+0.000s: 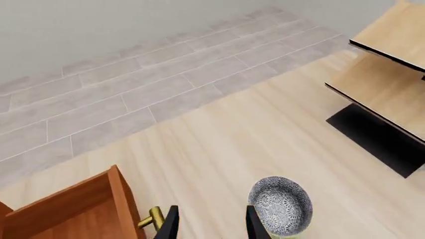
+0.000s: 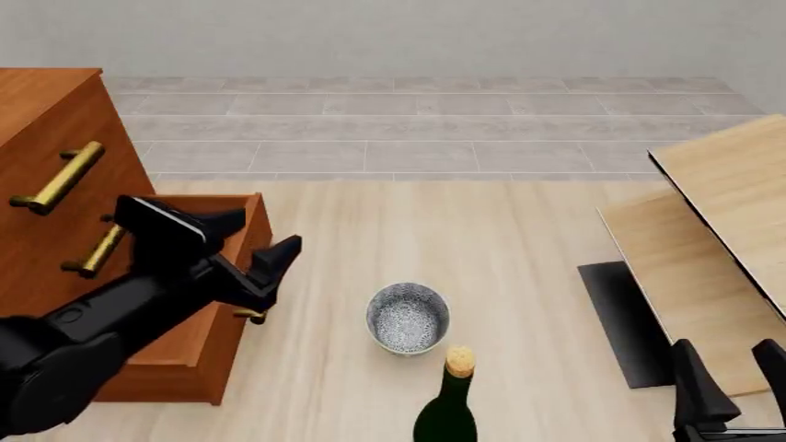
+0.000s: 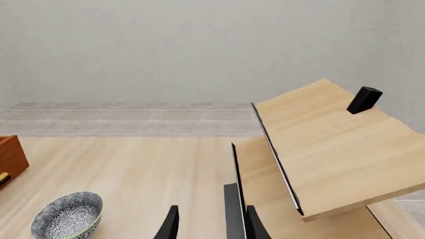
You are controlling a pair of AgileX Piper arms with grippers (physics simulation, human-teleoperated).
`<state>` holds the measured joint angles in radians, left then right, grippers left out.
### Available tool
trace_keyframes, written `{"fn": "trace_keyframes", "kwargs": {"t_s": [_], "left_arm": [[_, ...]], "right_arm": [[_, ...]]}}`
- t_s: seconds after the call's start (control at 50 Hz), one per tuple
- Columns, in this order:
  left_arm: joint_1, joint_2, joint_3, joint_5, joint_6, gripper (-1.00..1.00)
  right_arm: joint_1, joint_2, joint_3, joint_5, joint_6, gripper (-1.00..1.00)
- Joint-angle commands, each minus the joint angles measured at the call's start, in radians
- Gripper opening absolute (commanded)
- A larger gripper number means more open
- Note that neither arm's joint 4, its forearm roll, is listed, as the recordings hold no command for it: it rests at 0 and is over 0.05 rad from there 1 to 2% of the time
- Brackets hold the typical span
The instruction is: Put the bowl on top of the cabinet.
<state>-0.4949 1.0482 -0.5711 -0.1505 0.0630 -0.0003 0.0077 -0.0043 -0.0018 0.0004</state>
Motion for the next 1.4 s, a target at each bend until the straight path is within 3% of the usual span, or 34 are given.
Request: {"fn": "trace_keyframes", "kwargs": {"t_s": [0.02, 0.8, 0.96, 1.0, 1.4], "left_arm": [[-0.048, 0.053, -0.034, 0.008, 0.020, 1.00], [-0.127, 0.301, -0.087, -0.073, 0.023, 1.00], [-0.156, 0.357, -0.118, -0.052, -0.017, 1.00], [-0.162, 0.357, -0.112, -0.069, 0.007, 1.00], [-0.164, 0.465, -0.142, -0.112, 0.001, 1.00]], "right_arm": [[0.000, 0.000, 0.000, 0.000, 0.000, 1.00], [0.000, 0.000, 0.000, 0.000, 0.000, 1.00], [0.000, 0.000, 0.000, 0.000, 0.000, 1.00], [0.000, 0.000, 0.000, 0.000, 0.000, 1.00], [0.000, 0.000, 0.000, 0.000, 0.000, 1.00]]}}
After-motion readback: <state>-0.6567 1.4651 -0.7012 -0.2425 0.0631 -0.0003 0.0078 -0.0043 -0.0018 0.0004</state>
